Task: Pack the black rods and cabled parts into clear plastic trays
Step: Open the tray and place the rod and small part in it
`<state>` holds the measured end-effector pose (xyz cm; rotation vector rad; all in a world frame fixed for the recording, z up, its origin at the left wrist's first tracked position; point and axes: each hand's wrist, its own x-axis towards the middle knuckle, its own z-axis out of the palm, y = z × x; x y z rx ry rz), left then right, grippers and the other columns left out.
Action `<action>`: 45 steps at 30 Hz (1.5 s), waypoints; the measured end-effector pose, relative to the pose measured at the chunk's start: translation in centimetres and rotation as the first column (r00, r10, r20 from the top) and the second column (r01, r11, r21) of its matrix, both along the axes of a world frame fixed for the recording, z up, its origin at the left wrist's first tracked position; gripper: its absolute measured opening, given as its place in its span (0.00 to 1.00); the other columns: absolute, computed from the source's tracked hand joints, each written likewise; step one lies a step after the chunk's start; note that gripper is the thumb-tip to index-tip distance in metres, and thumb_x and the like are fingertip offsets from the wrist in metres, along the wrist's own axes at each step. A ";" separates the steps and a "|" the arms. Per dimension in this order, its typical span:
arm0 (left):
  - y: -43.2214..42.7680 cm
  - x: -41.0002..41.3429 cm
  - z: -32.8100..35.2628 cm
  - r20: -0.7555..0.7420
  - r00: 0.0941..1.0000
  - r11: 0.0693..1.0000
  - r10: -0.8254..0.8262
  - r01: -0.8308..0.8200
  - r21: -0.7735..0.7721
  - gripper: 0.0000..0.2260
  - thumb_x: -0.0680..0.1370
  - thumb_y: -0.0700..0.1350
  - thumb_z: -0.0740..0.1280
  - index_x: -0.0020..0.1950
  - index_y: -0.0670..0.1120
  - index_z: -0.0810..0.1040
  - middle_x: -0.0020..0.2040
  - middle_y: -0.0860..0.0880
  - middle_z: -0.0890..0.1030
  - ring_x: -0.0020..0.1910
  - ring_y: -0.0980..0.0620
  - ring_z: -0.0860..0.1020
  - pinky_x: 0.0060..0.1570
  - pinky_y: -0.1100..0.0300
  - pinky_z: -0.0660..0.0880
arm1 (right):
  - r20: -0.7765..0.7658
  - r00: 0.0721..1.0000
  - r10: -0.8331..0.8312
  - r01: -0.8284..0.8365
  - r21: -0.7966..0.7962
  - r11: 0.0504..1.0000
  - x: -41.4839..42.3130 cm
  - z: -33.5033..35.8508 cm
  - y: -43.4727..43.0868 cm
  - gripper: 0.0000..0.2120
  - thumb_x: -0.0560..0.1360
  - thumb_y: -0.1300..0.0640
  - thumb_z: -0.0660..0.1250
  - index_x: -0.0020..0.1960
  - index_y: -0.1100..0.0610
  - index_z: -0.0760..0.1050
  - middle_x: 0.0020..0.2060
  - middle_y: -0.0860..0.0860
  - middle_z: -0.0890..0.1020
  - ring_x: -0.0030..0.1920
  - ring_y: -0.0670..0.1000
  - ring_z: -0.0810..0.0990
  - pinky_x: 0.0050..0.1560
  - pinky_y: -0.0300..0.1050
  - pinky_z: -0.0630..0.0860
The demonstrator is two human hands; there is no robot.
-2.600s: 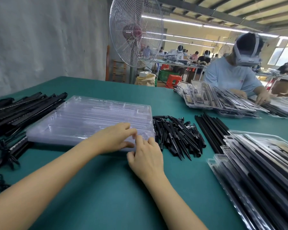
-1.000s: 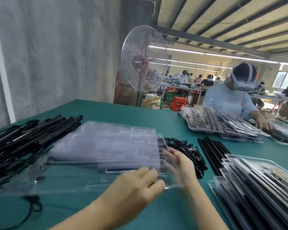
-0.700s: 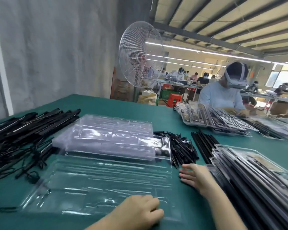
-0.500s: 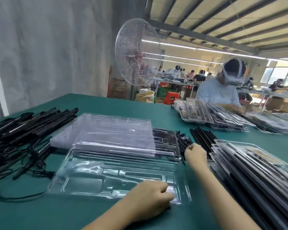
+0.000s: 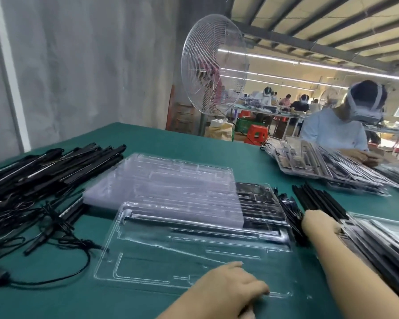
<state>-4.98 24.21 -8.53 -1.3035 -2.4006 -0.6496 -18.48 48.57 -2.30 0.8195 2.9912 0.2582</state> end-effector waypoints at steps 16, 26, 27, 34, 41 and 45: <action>-0.1 0.7 0.4 0.010 0.992 0.992 -0.126 0.126 -0.027 0.15 0.72 0.39 0.61 0.54 0.50 0.81 0.45 0.58 0.83 0.41 0.57 0.77 0.44 0.64 0.76 | -0.484 0.874 -0.051 -0.095 -0.273 0.957 -0.8 1.0 -0.3 0.14 0.79 0.65 0.57 0.61 0.71 0.62 0.58 0.70 0.72 0.52 0.68 0.77 0.44 0.56 0.74; 2.7 3.6 2.0 0.347 0.938 0.996 -0.015 0.047 -0.082 0.22 0.77 0.37 0.58 0.68 0.54 0.72 0.54 0.43 0.77 0.56 0.50 0.71 0.53 0.51 0.73 | -0.600 0.687 0.410 -0.622 -0.195 0.758 8.3 2.5 -6.9 0.09 0.80 0.52 0.57 0.49 0.58 0.64 0.42 0.63 0.80 0.43 0.63 0.78 0.36 0.50 0.65; 3.0 3.9 2.3 0.372 0.928 0.994 -0.005 0.045 -0.100 0.22 0.77 0.37 0.58 0.68 0.54 0.72 0.55 0.43 0.77 0.57 0.50 0.71 0.55 0.53 0.72 | -0.552 0.681 0.481 -0.649 -0.152 0.745 9.5 2.4 -7.6 0.08 0.80 0.52 0.57 0.50 0.57 0.64 0.42 0.61 0.80 0.43 0.63 0.78 0.35 0.49 0.65; 1.8 5.5 4.6 0.504 0.862 0.973 -0.050 0.156 -0.171 0.19 0.75 0.38 0.63 0.65 0.52 0.76 0.60 0.49 0.80 0.59 0.52 0.77 0.61 0.54 0.72 | -0.460 0.595 0.659 -0.797 -0.229 0.560 14.6 2.2 -9.6 0.09 0.75 0.53 0.68 0.52 0.56 0.78 0.43 0.50 0.73 0.46 0.54 0.75 0.46 0.46 0.71; -6.3 5.4 6.8 0.545 0.827 0.986 0.137 -0.058 -0.159 0.08 0.75 0.52 0.65 0.43 0.52 0.82 0.40 0.59 0.82 0.41 0.61 0.78 0.46 0.60 0.76 | -0.188 0.631 0.752 -0.775 -0.177 0.606 14.8 -0.2 -7.4 0.14 0.72 0.49 0.71 0.53 0.56 0.82 0.37 0.48 0.75 0.47 0.51 0.74 0.44 0.40 0.67; -12.4 4.2 3.8 0.197 0.802 0.826 0.563 -0.539 -0.168 0.08 0.78 0.50 0.62 0.41 0.50 0.76 0.38 0.56 0.77 0.41 0.55 0.74 0.44 0.57 0.73 | -0.347 0.683 0.642 -0.730 -0.300 0.614 14.9 -1.8 -6.6 0.09 0.71 0.54 0.73 0.48 0.57 0.81 0.40 0.49 0.76 0.42 0.47 0.73 0.41 0.38 0.68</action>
